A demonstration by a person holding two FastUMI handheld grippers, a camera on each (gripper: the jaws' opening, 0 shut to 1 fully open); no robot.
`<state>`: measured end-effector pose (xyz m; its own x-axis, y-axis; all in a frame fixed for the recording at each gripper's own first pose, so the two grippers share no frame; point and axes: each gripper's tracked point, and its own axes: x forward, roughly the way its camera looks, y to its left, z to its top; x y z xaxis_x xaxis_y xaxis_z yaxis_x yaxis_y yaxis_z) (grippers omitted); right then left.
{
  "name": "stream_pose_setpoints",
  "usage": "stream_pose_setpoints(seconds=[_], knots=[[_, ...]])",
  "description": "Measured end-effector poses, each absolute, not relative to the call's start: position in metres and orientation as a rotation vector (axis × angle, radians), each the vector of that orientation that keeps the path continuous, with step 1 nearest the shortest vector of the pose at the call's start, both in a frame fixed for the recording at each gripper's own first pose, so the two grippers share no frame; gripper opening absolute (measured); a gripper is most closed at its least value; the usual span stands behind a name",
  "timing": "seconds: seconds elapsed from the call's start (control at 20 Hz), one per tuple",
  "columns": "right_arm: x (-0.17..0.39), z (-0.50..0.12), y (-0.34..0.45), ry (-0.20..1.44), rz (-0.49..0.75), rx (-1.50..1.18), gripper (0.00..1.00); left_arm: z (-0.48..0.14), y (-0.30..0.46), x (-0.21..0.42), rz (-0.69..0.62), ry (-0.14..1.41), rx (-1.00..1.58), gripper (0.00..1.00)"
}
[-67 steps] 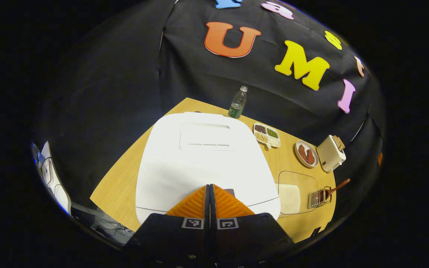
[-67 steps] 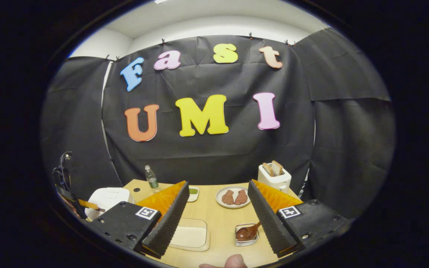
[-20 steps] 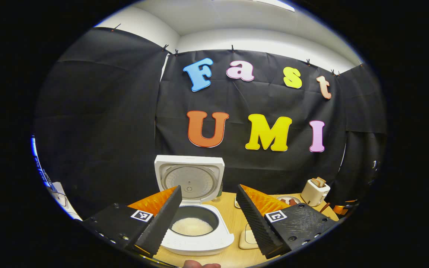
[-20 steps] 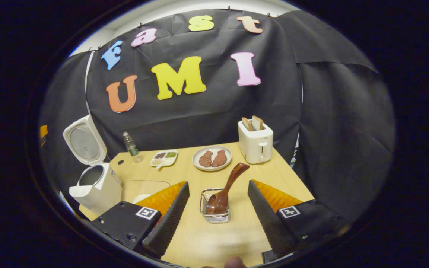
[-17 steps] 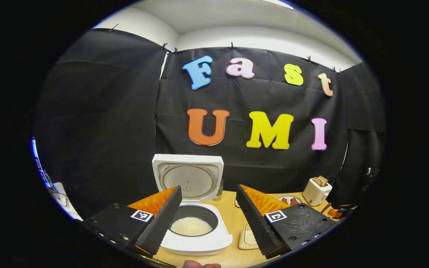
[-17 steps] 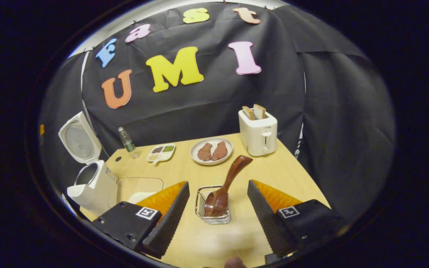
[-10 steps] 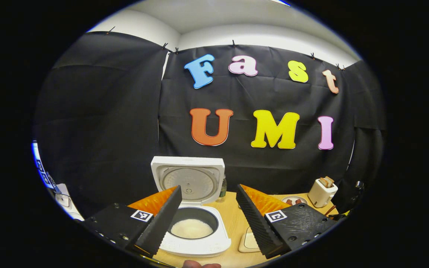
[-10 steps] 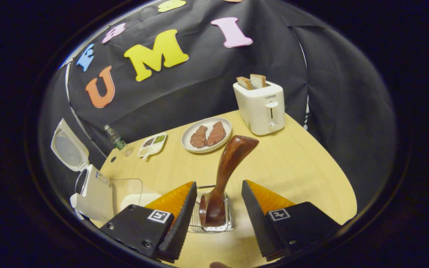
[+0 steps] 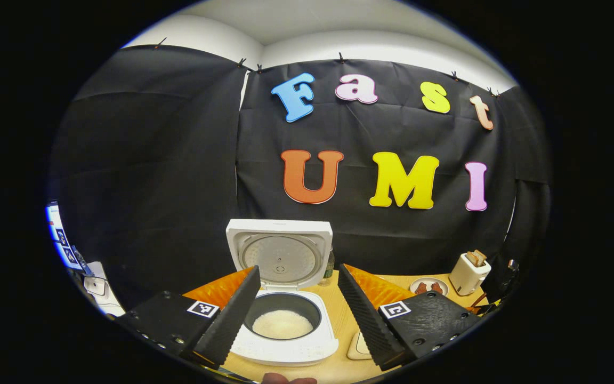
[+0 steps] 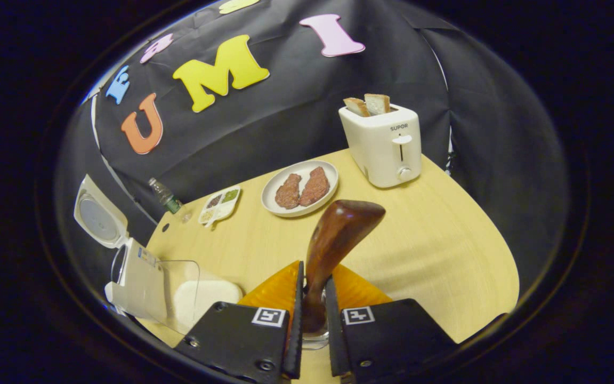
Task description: Close the left gripper, press the button to open the rice cooker; take a wooden spoon from the chopstick holder with the right hand, scoop a spoonful of rice and pour it into the rice cooker, then put the wooden spoon back into the chopstick holder.
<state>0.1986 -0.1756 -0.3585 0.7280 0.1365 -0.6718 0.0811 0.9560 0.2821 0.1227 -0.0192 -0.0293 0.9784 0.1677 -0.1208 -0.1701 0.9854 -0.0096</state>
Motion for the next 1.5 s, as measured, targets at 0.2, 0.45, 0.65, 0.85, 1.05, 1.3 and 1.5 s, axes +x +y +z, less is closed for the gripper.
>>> stream_pose_setpoints(seconds=[0.2, 0.45, 0.65, 0.85, 1.05, 1.3, 1.5], knots=[[0.180, -0.350, -0.171, 0.754, 0.007, 0.280, 0.22, -0.027, -0.012, 0.120, 0.148, 0.108, -0.025, 0.94], [0.179, -0.316, -0.171, 0.680, -0.037, 0.213, 0.17, -0.023, 0.005, 0.111, 0.128, 0.095, -0.044, 0.94], [0.183, -0.265, -0.165, 0.578, -0.076, 0.148, 0.08, -0.021, 0.025, 0.101, 0.128, 0.077, -0.057, 0.94], [0.186, -0.218, -0.126, 0.490, -0.052, 0.081, 0.12, -0.023, 0.047, 0.090, 0.138, 0.068, -0.054, 0.94], [0.183, -0.199, -0.056, 0.469, 0.035, 0.108, 0.12, -0.026, 0.069, 0.083, 0.139, 0.069, -0.052, 0.94], [0.181, -0.240, 0.015, 0.536, 0.112, 0.058, 0.07, -0.041, 0.093, 0.071, 0.148, 0.115, -0.037, 0.95], [0.183, -0.293, 0.034, 0.583, 0.099, -0.050, 0.12, -0.054, 0.108, 0.061, 0.147, 0.165, -0.033, 0.94]])
